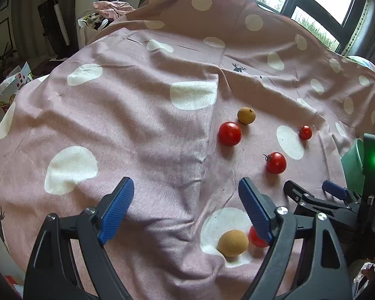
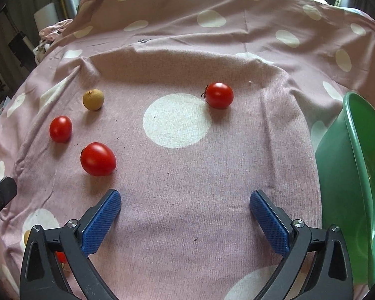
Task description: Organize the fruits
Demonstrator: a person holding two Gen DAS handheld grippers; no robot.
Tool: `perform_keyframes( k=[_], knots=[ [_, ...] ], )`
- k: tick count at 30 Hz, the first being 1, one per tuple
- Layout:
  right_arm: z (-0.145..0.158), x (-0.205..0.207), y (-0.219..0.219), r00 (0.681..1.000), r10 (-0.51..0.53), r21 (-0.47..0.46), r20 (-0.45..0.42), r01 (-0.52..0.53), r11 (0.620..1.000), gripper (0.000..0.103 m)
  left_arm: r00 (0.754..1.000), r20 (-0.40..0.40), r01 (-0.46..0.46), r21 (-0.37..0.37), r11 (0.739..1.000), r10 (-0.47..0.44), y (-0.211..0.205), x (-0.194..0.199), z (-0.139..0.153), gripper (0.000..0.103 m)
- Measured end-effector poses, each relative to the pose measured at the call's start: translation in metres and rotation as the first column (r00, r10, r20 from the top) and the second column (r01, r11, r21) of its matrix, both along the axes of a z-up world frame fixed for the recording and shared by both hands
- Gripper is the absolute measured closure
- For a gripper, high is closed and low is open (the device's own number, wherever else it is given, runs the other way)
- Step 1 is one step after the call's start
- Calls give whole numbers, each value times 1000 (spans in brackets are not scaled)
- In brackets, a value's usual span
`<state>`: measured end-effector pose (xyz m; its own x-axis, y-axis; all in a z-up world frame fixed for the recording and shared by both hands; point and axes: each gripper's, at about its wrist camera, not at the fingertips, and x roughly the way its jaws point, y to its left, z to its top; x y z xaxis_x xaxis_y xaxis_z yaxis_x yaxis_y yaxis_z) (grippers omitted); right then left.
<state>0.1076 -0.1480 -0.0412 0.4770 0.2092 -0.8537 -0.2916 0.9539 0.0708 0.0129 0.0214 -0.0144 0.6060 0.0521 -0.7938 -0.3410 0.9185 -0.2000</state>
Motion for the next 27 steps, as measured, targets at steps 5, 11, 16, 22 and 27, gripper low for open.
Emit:
perform_keyframes(
  k=[5, 11, 16, 22, 27],
  knots=[
    [0, 0, 0, 1000, 0, 0, 0, 0, 1000, 1, 1000, -1, 1, -27, 1000, -1, 2, 0, -1, 17],
    [0, 0, 0, 1000, 0, 0, 0, 0, 1000, 1, 1000, -9, -2, -24, 1000, 2, 0, 0, -2, 17],
    [0, 0, 0, 1000, 0, 0, 0, 0, 1000, 1, 1000, -20, 1, -11, 1000, -1, -1, 1, -5, 17],
    [0, 0, 0, 1000, 0, 0, 0, 0, 1000, 1, 1000, -28, -8, -13, 1000, 8, 1, 1, -7, 17],
    [0, 0, 0, 1000, 0, 1, 0, 0, 1000, 1, 1000, -26, -2, -8, 1000, 2, 0, 2, -6, 17]
  ],
)
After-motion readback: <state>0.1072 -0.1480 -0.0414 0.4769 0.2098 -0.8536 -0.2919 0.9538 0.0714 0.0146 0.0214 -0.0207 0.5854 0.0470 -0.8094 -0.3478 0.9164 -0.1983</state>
